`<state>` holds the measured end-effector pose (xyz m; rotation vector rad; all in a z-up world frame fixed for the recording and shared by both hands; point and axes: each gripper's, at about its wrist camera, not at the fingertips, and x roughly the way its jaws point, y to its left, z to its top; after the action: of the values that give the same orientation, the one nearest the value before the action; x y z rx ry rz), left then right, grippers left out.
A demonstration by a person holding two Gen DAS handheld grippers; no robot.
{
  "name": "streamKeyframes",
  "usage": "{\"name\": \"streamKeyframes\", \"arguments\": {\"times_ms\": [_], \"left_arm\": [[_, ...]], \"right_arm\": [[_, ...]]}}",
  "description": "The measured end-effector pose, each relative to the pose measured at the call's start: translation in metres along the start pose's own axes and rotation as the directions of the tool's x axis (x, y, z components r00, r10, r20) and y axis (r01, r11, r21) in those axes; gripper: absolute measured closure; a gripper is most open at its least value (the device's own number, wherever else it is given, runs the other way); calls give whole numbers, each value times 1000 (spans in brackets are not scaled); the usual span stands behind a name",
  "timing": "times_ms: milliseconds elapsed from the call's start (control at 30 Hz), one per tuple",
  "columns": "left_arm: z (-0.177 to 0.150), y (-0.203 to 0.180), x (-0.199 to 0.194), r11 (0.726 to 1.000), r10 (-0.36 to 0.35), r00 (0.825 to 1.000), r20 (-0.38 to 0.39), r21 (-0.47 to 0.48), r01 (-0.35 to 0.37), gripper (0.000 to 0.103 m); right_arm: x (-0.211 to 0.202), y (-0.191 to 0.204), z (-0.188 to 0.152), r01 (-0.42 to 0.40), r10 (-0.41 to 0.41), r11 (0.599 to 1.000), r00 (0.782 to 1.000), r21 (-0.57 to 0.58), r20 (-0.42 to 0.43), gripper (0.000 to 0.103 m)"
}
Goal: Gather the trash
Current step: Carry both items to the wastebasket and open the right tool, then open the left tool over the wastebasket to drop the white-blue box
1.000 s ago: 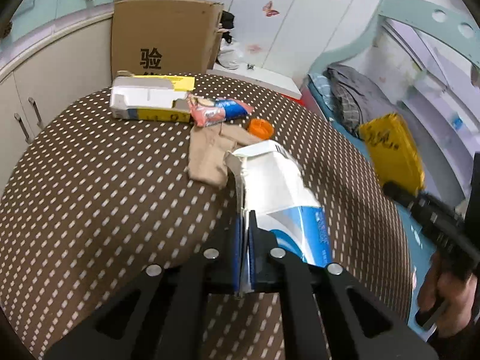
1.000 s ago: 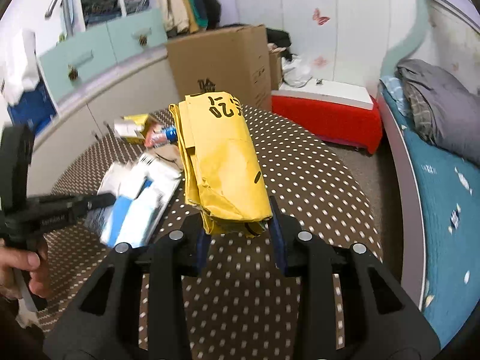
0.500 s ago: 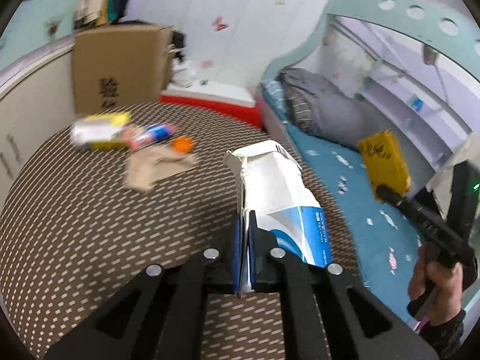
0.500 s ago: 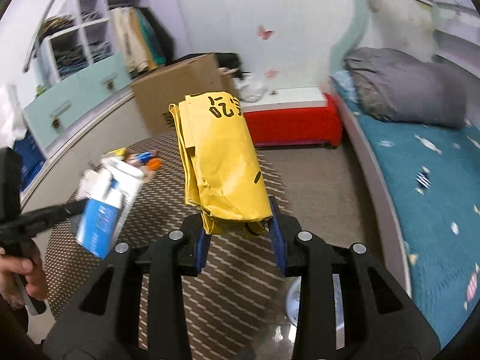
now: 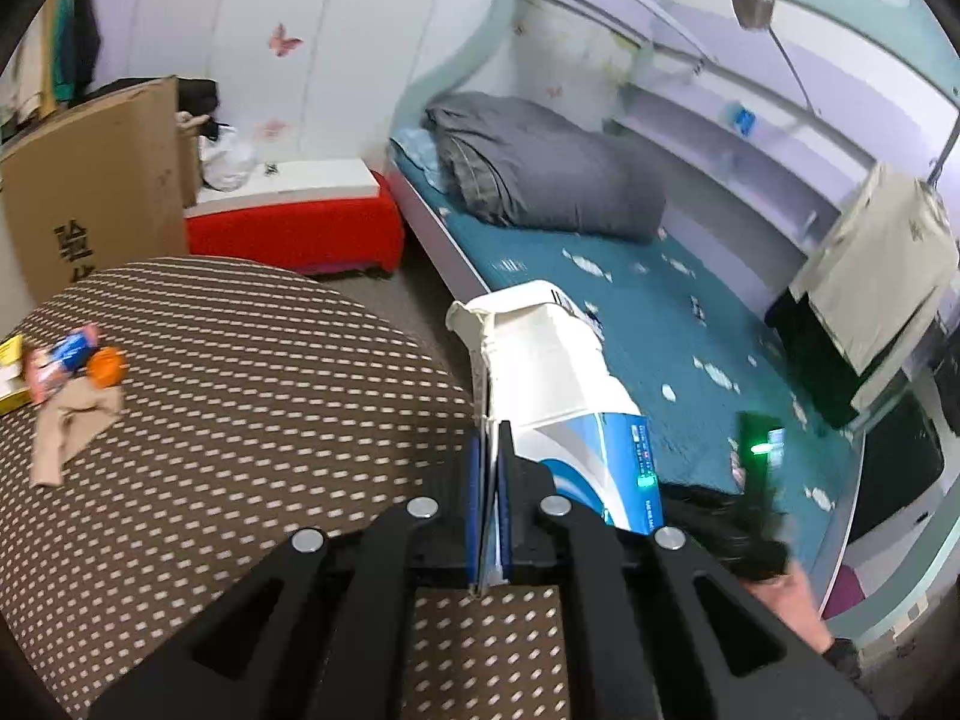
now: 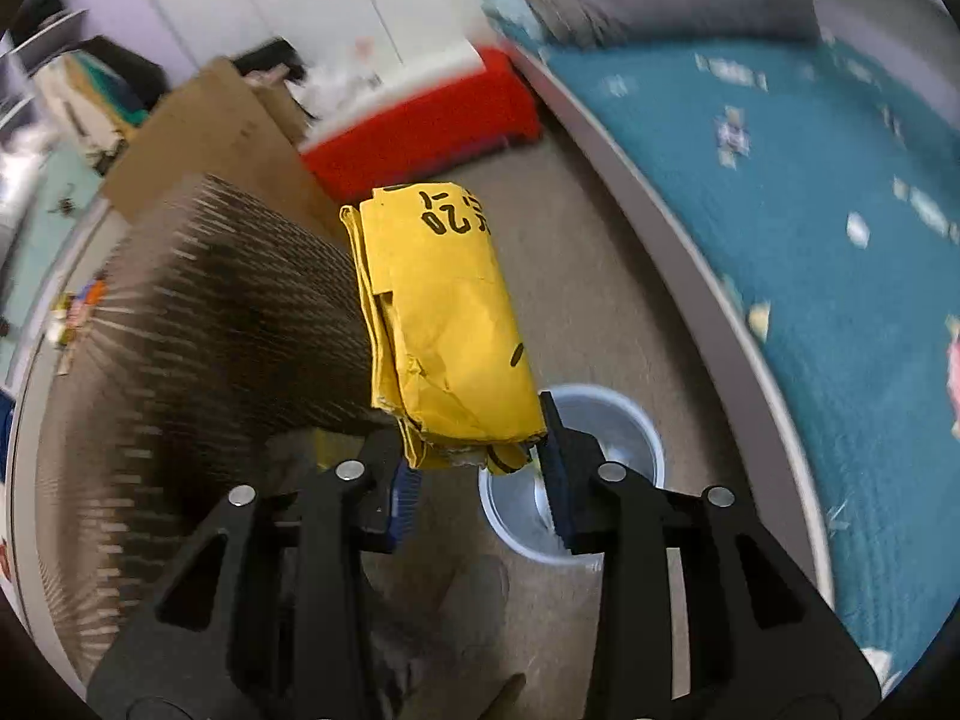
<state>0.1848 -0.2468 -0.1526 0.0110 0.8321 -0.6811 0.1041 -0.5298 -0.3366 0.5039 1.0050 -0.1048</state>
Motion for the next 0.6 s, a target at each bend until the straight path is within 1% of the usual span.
{"name": "streamKeyframes", "arguments": {"times_ms": [33,67,100,133,200,233,300,433,533,600], "left_arm": [[2,-5,8,1000,-2,1000,-13,11,2,98],[3,-11,17,1000,-1,1000,-27,25,1,98],[4,-15,24,999,-1,999,-39,32,2,98],[4,-18,32,999,-4,998,-55,37,6,98],[6,-25,54,999,-11,995,-103,41,16,98],[6,-29,64,999,-8,992,-123,48,14,98],[5,-39,86,997,-4,986,-167,71,17,98],[2,-58,123,992,6,967,-253,127,27,98],[-3,-73,154,983,36,946,-323,184,25,98],[-7,-82,174,974,47,919,-392,221,44,97]], "right_arm": [[15,-8,0,4,-4,1000,1000,23,-26,47],[24,-14,-2,14,-12,999,999,43,-43,26],[38,-23,-6,19,-14,997,998,78,-67,16],[47,-31,-9,9,-1,994,997,106,-83,16],[51,-47,-12,45,-32,987,996,154,-83,16],[48,-52,-15,54,-41,981,997,184,-71,16],[35,-67,-17,30,-25,967,999,254,-22,13],[3,-75,-15,35,-49,964,998,263,48,12],[-21,-80,-13,32,-59,962,994,270,93,10],[-33,-82,-10,22,-58,959,991,281,120,8]]}}
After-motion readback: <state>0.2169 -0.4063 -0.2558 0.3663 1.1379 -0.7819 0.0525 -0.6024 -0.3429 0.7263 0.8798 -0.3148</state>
